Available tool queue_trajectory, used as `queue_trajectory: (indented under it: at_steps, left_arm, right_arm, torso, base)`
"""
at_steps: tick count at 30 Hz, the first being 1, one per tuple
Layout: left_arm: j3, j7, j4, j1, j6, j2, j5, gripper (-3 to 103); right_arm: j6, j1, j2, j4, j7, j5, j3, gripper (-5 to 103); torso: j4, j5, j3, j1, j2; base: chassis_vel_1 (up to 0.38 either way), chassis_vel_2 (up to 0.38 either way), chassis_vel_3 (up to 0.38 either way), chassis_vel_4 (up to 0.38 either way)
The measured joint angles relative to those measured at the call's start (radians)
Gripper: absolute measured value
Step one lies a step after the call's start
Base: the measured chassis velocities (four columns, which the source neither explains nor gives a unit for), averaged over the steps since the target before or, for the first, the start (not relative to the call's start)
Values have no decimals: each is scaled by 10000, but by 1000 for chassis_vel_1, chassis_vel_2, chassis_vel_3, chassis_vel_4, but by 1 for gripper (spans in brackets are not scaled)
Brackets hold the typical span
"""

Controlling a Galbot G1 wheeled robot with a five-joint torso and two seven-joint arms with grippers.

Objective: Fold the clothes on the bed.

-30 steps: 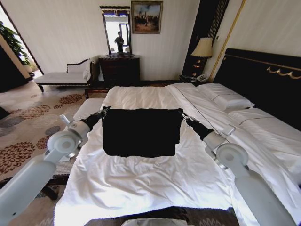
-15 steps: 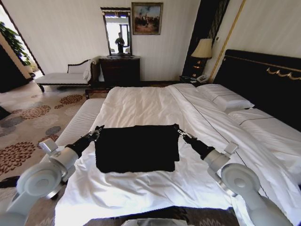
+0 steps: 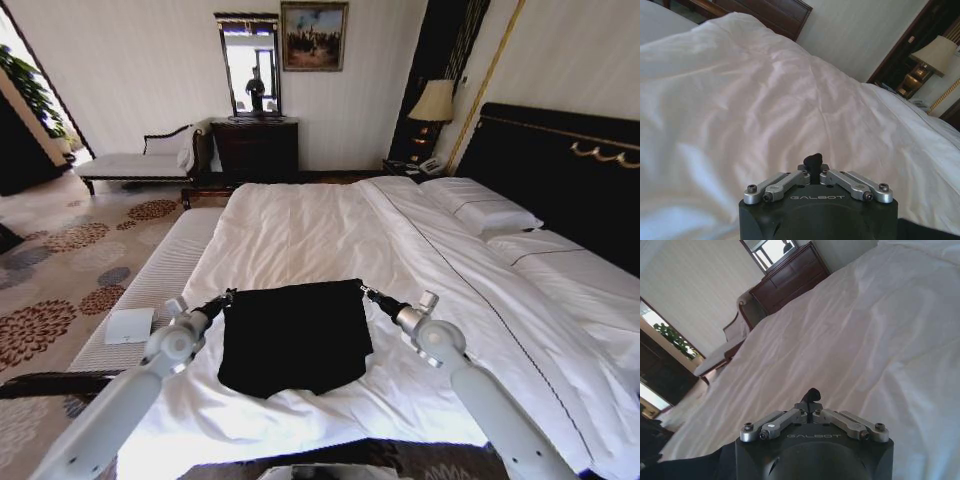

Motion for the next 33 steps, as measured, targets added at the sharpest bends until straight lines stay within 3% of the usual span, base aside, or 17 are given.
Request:
queue_trajectory:
  at_steps: [1,4,11,22,29,32,33]
  left_arm:
    - [0,0,0,0,0,0,0,3]
    - [621,388,1460,-1045,-168,-673,480,3]
    - [699,1031,3734,-2235,-601,-1511,915,3]
    - [543,1456,4579,-2579,-997,-1912,1078,3]
    - [437,1749,4387,-2287,-1333,-1883,1211,3]
    - [319,2196,4070,-1643,-2087,-1767,1971,3]
    - [319,2196,4070,-1643,-2087,-1767,1971,3]
  right_arm:
    - [0,0,0,0,0,0,0,0]
    - [313,556,214,-1167,-300,-957,-360,0]
    - [819,1501,441,-2253,-580,-1405,-574,0]
    - [1885,2349,1038,-3626,-961,-2326,-935,0]
    - [2347,1980,1089,-3649,-1132,-2836,-935,0]
    - [2887,1373,1093,-3447,-1254,-3695,-821,0]
    - [2887,1373,1093,-3447,-1254,-3695,-821,0]
  torso:
    - [0,0,0,0,0]
    - [-3,8,0,1,-1]
    - [7,-1,-1,0,0]
    - [7,0,-2,-1,0]
    - [-1,2,-4,-3,1]
    - [1,0,-4,-3,2]
    - [1,0,-4,-3,2]
  base:
    - [0,0,0,0]
    - [0,0,0,0]
    - [0,0,0,0]
    - [0,0,0,0]
    - [0,0,0,0]
    - [0,0,0,0]
    - [0,0,0,0]
